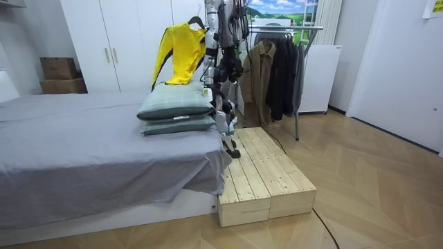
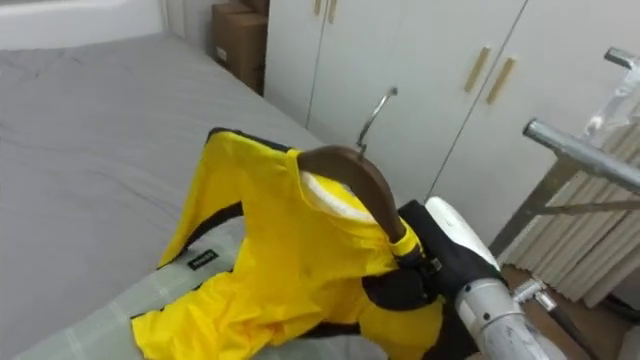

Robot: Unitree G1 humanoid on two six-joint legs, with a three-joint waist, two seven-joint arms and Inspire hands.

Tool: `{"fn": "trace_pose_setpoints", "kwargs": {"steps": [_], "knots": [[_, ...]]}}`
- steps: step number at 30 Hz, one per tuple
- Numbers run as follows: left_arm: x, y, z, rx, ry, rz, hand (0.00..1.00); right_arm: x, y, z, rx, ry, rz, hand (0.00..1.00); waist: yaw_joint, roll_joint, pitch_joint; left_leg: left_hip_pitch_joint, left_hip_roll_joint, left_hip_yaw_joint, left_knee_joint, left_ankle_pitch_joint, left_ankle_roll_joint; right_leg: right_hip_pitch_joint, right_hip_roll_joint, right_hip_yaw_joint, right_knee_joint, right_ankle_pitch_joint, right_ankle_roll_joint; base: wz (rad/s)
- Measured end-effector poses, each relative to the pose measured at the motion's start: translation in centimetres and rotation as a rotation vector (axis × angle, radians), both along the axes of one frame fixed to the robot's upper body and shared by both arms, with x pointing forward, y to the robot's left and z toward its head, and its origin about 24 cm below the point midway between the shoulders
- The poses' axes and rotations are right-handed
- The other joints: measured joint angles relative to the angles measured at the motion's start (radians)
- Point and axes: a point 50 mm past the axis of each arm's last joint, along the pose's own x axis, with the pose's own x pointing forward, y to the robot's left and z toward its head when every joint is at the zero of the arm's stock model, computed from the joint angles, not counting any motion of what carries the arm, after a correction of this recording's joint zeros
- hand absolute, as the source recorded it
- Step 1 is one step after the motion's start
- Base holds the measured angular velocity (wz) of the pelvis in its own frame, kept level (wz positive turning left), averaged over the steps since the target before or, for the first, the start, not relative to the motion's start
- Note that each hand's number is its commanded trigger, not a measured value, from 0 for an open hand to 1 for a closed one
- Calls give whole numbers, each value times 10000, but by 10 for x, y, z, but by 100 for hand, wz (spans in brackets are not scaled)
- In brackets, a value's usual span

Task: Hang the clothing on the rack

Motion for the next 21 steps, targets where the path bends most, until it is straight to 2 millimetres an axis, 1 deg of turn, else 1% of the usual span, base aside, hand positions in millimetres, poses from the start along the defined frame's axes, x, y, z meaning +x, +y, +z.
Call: {"fn": "trace_pose_setpoints", "kwargs": {"steps": [1, 2, 3, 4, 5, 6, 7, 8, 9, 10, 11, 12, 13, 14, 15, 16, 17, 18, 19, 20, 21], "knots": [[0, -1, 0, -13, 8, 10, 0, 1, 1, 1, 39, -64, 72, 100, 145, 25, 8, -20, -160, -572, -51, -36, 54, -56, 135, 280, -18, 49, 32, -120], [-2, -1, 0, -20, 61, 27, 0, 1, 3, 3, 24, -193, 215, 100, 313, 127, 35, -175, -565, -1958, -138, -124, 189, -152, 475, 971, -124, 222, -65, -137], [-2, -2, -1, -26, 88, 29, 0, 1, 3, 4, -91, -276, 261, 100, 323, 184, 37, -402, -1045, -3169, -274, -160, 459, -183, 755, 1639, -263, 491, -107, -128], [-2, -3, -1, -36, 96, 19, 0, 1, 3, 4, -135, -263, 248, 100, 322, 183, 42, -454, -1362, -3620, -395, -111, 669, -204, 862, 2005, -343, 616, -79, -112], [-3, -3, -1, -43, 157, 31, 0, 1, 2, 2, -190, -223, 206, 100, 368, 168, 31, -532, -1886, -4385, -629, 77, 1075, -247, 1142, 2856, -506, 877, -62, -111], [-5, -4, -1, -46, 238, 63, 0, 1, 2, 3, -243, -242, 197, 100, 374, 155, 23, -619, -2050, -4615, -763, 207, 1245, -302, 1400, 3601, -682, 1164, 18, -106], [-6, -4, -1, -41, 282, 75, 0, 1, 2, 3, -271, -264, 190, 100, 347, 145, 7, -691, -2052, -4506, -781, 232, 1236, -342, 1501, 3903, -777, 1298, 73, -95], [-7, -5, -1, -60, 329, 114, 0, 2, 2, 3, -398, -312, 179, 100, 332, 141, 1, -767, -1976, -4123, -804, 255, 1232, -373, 1636, 4321, -985, 1600, 249, -90], [-8, -7, -1, -91, 401, 160, 0, 2, 2, 3, -590, -367, 132, 100, 381, 178, 4, -779, -1807, -3624, -826, 266, 1235, -383, 1666, 4357, -1130, 1773, 456, -94], [-8, -8, -2, -82, 458, 174, 0, 2, 2, 3, -677, -412, 104, 100, 401, 201, 19, -772, -1725, -3400, -830, 268, 1229, -458, 1630, 4143, -1085, 1770, 482, -101], [-10, -9, -2, -47, 592, 228, 0, 2, 3, 3, -783, -473, 62, 100, 461, 270, 57, -732, -1616, -2980, -808, 250, 1201, -791, 1203, 2889, -149, 1298, 406, -88], [-12, -11, -2, -60, 730, 249, 0, 2, 2, 3, -861, -568, -57, 100, 422, 307, 42, -663, -1568, -2741, -811, 177, 1232, -971, 696, 2057, 902, 378, 486, -77], [-12, -12, -2, -60, 787, 265, 0, 2, 1, 4, -882, -651, -138, 100, 390, 314, 31, -639, -1557, -2658, -808, 157, 1207, -992, 423, 1823, 1266, 46, 543, -51], [-13, -12, -2, -45, 882, 285, 0, 2, 0, 5, -882, -861, -339, 100, 296, 237, -15, -615, -1569, -2550, -760, 116, 1122, -915, 77, 1749, 1485, -420, 780, -27], [-14, -12, -2, -52, 921, 299, 0, 3, -1, 6, -859, -1024, -521, 100, 181, 221, 6, -613, -1587, -2597, -622, 120, 1023, -870, 196, 1935, 1271, -409, 622, -20], [-14, -13, -2, -74, 938, 319, 0, 3, -2, 6, -853, -1027, -628, 100, 164, 258, 4, -619, -1649, -2640, -604, 133, 1008, -832, 279, 2072, 1103, -391, 591, -28], [-15, -13, -2, -99, 960, 338, 0, 3, -3, 6, -862, -1021, -730, 100, 262, 326, -9, -662, -1644, -2718, -668, 190, 976, -785, 428, 2276, 736, -170, 450, -52], [-16, -13, -2, -83, 967, 406, 0, 3, -2, 5, -871, -969, -678, 100, 364, 334, -5, -751, -1646, -3001, -710, 228, 966, -798, 580, 2502, 448, 129, 276, -59], [-16, -13, -2, -80, 956, 472, 0, 3, -1, 5, -887, -939, -644, 100, 357, 335, -5, -818, -1646, -3132, -699, 229, 965, -816, 631, 2568, 328, 229, 252, -50], [-15, -13, -2, -96, 928, 556, 0, 2, -1, 4, -881, -865, -618, 100, 293, 326, -9, -930, -1633, -3149, -688, 244, 943, -860, 701, 2693, 143, 410, 258, -43], [-16, -14, -2, -152, 957, 623, 0, 1, -2, 3, -850, -799, -635, 100, 285, 329, -8, -945, -1601, -2981, -704, 247, 938, -885, 773, 2858, 27, 541, 283, -43]]}}
